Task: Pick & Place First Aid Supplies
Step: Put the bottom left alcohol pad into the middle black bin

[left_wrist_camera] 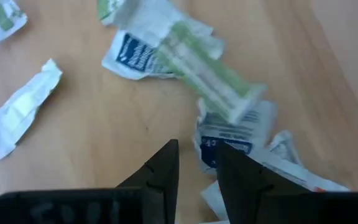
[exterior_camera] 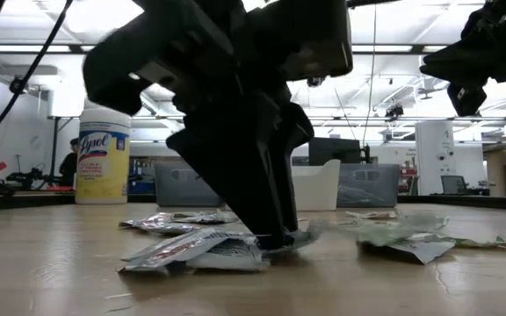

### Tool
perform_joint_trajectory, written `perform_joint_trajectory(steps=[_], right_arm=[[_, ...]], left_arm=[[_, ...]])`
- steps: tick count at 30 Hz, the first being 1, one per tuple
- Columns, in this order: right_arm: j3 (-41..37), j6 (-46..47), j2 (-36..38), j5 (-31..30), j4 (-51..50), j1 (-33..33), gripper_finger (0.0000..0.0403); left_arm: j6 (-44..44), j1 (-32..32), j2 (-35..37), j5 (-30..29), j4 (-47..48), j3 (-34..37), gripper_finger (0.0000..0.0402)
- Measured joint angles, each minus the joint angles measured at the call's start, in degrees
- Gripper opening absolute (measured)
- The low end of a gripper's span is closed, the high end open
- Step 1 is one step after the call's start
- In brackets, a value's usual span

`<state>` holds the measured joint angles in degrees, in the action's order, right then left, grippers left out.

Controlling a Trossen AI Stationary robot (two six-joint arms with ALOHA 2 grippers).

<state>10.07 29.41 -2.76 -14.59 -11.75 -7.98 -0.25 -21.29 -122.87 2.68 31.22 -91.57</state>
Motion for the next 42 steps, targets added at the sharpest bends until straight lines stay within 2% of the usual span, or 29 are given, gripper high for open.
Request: perform_joint_trajectory(steps=[7, 18, 22, 24, 27, 30, 34, 38, 42], right_arm=[[0.0, 0.0, 0.0, 0.0, 0.0, 0.0, 0.0063], [0.0, 0.0, 0.0, 0.0, 0.0, 0.0, 0.0063], [0.0, 0.0, 0.0, 0.0, 0.0, 0.0, 0.0063], [0.0, 0.0, 0.0, 0.0, 0.0, 0.0, 0.0063], [0.0, 0.0, 0.0, 0.0, 0.0, 0.0, 0.0063], [0.0, 0.0, 0.0, 0.0, 0.0, 0.0, 0.0063], [0.0, 0.0, 0.0, 0.0, 0.0, 0.0, 0.0063], [0.0, 0.0, 0.0, 0.0, 0.0, 0.0, 0.0063], [0.0, 0.0, 0.0, 0.0, 0.0, 0.0, 0.0063]], left_arm=[[1.4, 1.0, 0.0, -0.3, 0.5, 0.0, 0.0093], [1.5, 1.3, 0.0, -0.3, 0.3, 0.6, 0.0007], [2.3, 2.0, 0.1, -0.3, 1.1, 0.7, 0.0003], [2.4, 2.4, 0.3, -3.1, 3.9, -0.1, 0.0002], [2.2, 3.2, 0.8, -11.9, 9.9, -2.3, 0.0001], [0.7, 3.6, 1.3, -21.3, 17.0, -6.9, 0.0001], [-4.8, 3.8, 1.4, -29.1, 21.6, -13.4, 0.0000], [-9.3, 4.7, 1.4, -33.4, 21.2, -19.5, 0.0000], [-8.0, 7.5, 1.4, -34.2, 17.8, -24.7, 0.0000]])
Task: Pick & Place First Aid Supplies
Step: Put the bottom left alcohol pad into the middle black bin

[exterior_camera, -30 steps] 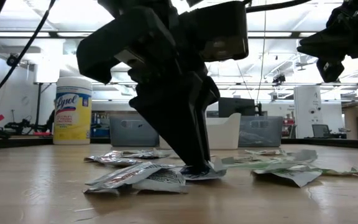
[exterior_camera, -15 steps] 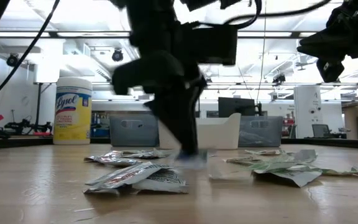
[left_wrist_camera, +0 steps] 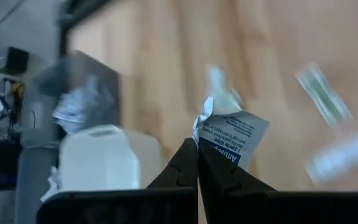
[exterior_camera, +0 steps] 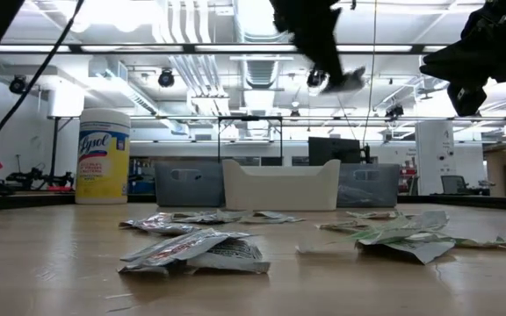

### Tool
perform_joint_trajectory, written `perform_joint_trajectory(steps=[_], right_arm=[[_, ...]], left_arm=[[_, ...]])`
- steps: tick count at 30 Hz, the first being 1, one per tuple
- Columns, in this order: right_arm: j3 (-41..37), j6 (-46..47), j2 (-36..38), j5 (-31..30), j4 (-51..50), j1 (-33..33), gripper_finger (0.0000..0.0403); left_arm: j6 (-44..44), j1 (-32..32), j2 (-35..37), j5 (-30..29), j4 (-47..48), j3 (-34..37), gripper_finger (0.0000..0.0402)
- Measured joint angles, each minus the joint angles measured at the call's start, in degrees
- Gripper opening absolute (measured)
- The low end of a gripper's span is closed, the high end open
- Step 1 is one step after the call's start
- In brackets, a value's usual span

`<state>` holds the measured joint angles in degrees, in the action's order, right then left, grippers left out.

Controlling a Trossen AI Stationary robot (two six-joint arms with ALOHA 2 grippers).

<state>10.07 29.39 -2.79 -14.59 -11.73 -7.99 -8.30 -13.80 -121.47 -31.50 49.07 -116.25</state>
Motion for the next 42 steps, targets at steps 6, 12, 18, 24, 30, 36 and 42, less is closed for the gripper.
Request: perform_joint_trajectory(steps=[6, 12, 18, 24, 30, 36, 42], right_arm=[[0.0, 0.0, 0.0, 0.0, 0.0, 0.0, 0.0063], [0.0, 0.0, 0.0, 0.0, 0.0, 0.0, 0.0063], [0.0, 0.0, 0.0, 0.0, 0.0, 0.0, 0.0063], [0.0, 0.0, 0.0, 0.0, 0.0, 0.0, 0.0063], [0.0, 0.0, 0.0, 0.0, 0.0, 0.0, 0.0063], [0.0, 0.0, 0.0, 0.0, 0.0, 0.0, 0.0063], [0.0, 0.0, 0.0, 0.0, 0.0, 0.0, 0.0063]], left_arm=[[4.1, 6.4, 0.0, -2.2, -7.3, -4.9, 0.0000], [9.6, 14.9, 0.0, -2.2, -9.5, -5.8, 0.0000], [12.2, 24.0, 0.0, -2.0, -9.4, -5.4, 0.0000], [6.4, 32.3, 0.0, 2.5, -9.4, -5.3, 0.0000], [-6.1, 37.2, 0.0, 10.3, -9.1, -3.9, 0.0000], [-9.4, 40.7, -0.1, 16.0, -7.8, 1.8, 0.0000], [-8.7, 43.1, -0.2, 17.6, -8.1, 8.4, 0.0000]])
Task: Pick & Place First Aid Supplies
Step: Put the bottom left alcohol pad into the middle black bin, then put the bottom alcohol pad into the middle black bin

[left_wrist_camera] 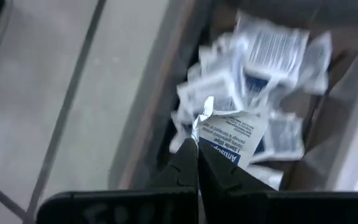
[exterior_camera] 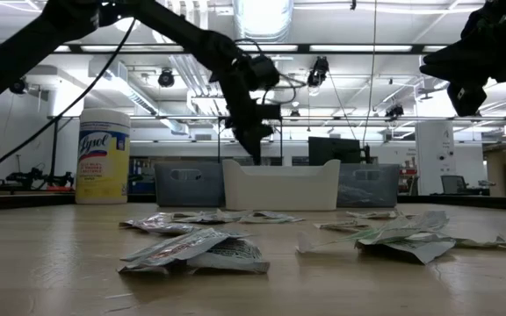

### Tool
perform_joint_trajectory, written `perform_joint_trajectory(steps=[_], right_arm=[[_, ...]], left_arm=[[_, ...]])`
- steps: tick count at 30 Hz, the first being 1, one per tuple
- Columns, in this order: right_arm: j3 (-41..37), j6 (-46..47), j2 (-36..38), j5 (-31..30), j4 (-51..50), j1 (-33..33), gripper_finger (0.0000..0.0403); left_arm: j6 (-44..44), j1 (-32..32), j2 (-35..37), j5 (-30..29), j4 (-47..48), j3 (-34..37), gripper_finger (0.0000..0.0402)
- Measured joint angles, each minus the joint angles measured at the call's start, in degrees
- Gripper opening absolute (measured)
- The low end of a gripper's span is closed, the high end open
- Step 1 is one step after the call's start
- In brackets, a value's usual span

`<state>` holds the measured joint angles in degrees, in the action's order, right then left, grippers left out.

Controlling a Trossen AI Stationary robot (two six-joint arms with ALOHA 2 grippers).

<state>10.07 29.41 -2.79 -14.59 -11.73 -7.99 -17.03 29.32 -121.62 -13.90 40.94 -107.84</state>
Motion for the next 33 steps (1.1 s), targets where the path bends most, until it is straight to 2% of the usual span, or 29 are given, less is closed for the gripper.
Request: perform_joint_trajectory(steps=[9, 15, 23, 28, 33], right_arm=[[0.0, 0.0, 0.0, 0.0, 0.0, 0.0, 0.0063], [0.0, 0.0, 0.0, 0.0, 0.0, 0.0, 0.0063], [0.0, 0.0, 0.0, 0.0, 0.0, 0.0, 0.0063], [0.0, 0.0, 0.0, 0.0, 0.0, 0.0, 0.0063], [0.0, 0.0, 0.0, 0.0, 0.0, 0.0, 0.0063]], left_arm=[[-1.6, 0.6, 0.0, 1.2, -3.8, 6.1, 0.0000], [-1.6, 0.9, 0.0, 1.1, -6.1, 7.0, 0.0005], [-2.6, 0.9, 0.0, 3.9, -6.6, 6.7, 0.0052], [-0.5, 0.8, 0.0, 3.9, -4.9, 2.5, 0.0087], [1.5, -2.1, 0.1, 6.4, 3.7, -7.4, 0.0091]])
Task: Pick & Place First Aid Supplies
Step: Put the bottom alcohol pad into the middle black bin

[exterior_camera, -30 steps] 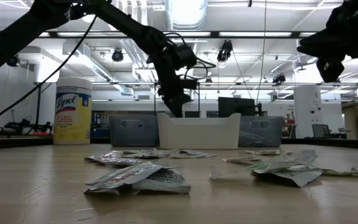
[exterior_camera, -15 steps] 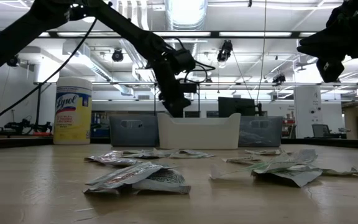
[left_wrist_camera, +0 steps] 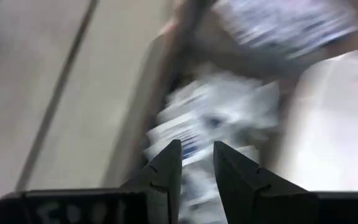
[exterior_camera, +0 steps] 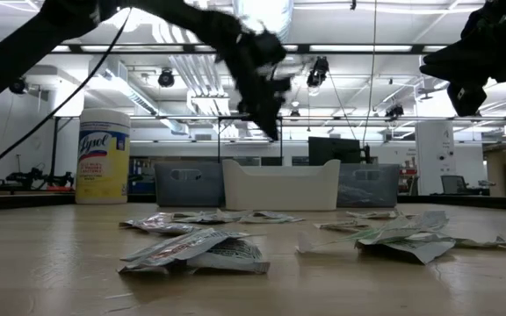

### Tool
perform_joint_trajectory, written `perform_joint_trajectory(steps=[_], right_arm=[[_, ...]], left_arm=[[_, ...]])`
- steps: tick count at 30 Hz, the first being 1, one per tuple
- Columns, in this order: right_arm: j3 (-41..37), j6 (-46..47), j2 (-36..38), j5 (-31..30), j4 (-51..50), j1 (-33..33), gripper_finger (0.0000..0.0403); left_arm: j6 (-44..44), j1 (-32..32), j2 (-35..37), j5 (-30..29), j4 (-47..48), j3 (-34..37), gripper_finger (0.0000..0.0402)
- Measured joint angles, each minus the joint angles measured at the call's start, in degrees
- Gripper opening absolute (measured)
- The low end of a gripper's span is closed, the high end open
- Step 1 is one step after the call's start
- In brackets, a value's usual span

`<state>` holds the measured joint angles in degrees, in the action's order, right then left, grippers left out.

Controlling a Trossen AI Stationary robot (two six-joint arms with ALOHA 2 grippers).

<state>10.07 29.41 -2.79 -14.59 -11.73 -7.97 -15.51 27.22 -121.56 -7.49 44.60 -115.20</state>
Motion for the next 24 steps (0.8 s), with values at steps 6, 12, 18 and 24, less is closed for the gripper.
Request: perform_joint_trajectory(steps=[6, 12, 18, 24], right_arm=[[0.0, 0.0, 0.0, 0.0, 0.0, 0.0, 0.0063], [0.0, 0.0, 0.0, 0.0, 0.0, 0.0, 0.0063], [0.0, 0.0, 0.0, 0.0, 0.0, 0.0, 0.0063], [0.0, 0.0, 0.0, 0.0, 0.0, 0.0, 0.0063]], left_arm=[[-3.9, -8.2, 0.1, 11.8, 11.2, -9.7, 0.0090], [-5.4, -19.7, 0.2, 14.2, 13.9, -10.7, 0.0090], [-6.9, -30.6, 0.2, 13.9, 11.3, -6.8, 0.0090], [-7.1, -38.5, 0.2, 13.6, -2.1, 1.3, 0.0090]])
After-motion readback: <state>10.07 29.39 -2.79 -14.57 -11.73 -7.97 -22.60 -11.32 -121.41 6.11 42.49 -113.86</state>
